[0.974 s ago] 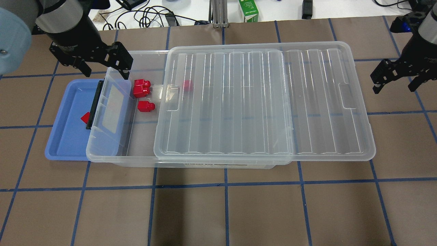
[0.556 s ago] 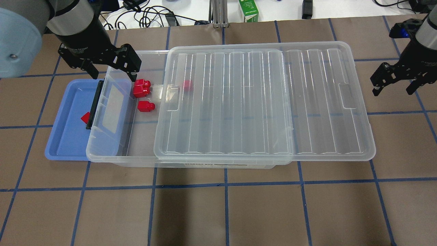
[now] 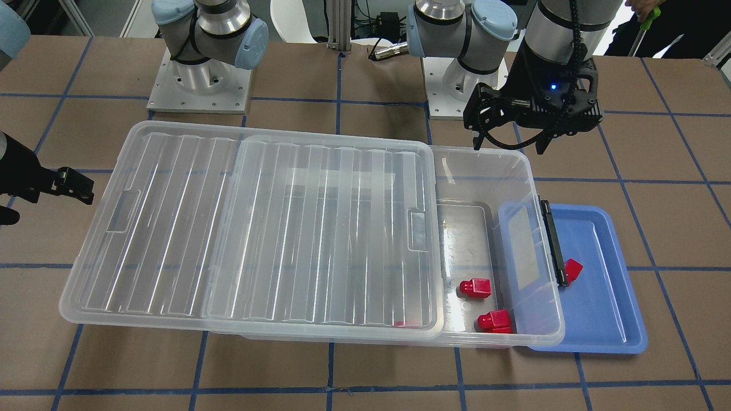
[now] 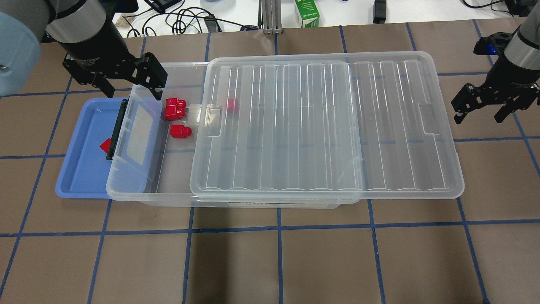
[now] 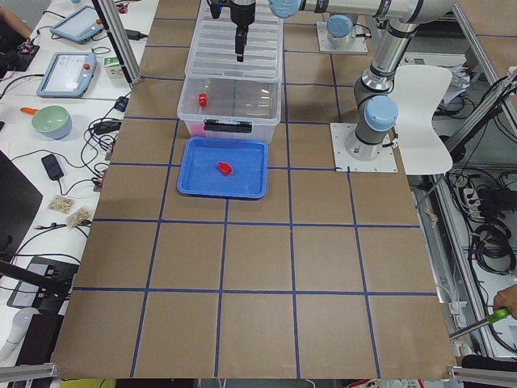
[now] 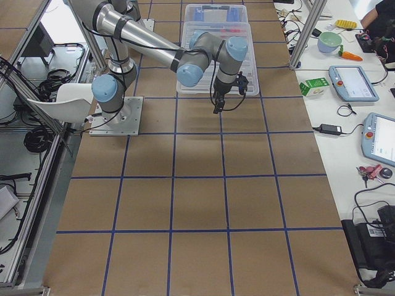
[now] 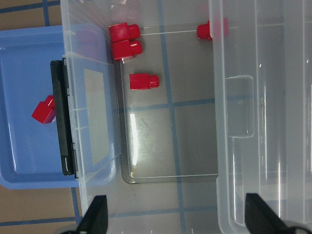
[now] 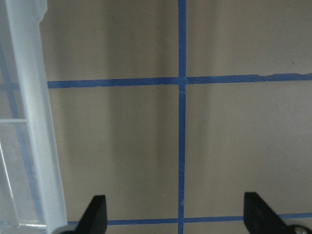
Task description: Place red block in blue tray from box
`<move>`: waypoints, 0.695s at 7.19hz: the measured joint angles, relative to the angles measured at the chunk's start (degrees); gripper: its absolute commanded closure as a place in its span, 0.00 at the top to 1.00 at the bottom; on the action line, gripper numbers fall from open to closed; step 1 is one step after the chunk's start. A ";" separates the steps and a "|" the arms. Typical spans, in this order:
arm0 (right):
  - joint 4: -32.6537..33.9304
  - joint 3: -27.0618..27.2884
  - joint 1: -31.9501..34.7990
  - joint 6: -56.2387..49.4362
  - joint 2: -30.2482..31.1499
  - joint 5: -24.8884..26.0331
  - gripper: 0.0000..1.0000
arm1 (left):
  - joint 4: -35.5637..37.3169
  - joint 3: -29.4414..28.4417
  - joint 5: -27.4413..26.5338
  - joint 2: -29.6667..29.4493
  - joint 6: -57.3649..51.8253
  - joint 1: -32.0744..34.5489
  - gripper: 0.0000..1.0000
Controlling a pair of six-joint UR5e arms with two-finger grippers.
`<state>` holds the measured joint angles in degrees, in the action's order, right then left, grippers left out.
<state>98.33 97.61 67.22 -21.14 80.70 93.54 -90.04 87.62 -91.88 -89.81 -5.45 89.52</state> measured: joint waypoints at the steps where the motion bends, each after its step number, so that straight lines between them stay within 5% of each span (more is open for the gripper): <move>1: 0.00 0.05 0.08 0.11 -0.12 -0.15 1.00 | -0.08 -0.01 0.11 0.17 -0.46 -0.24 1.00; 5: 1.48 -0.05 1.06 0.53 -1.12 -0.37 1.00 | -0.98 -0.26 1.02 0.70 -2.14 -2.01 1.00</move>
<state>99.80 97.56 68.29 -20.60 79.58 93.18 -91.02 87.35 -90.85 -89.12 -7.59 87.51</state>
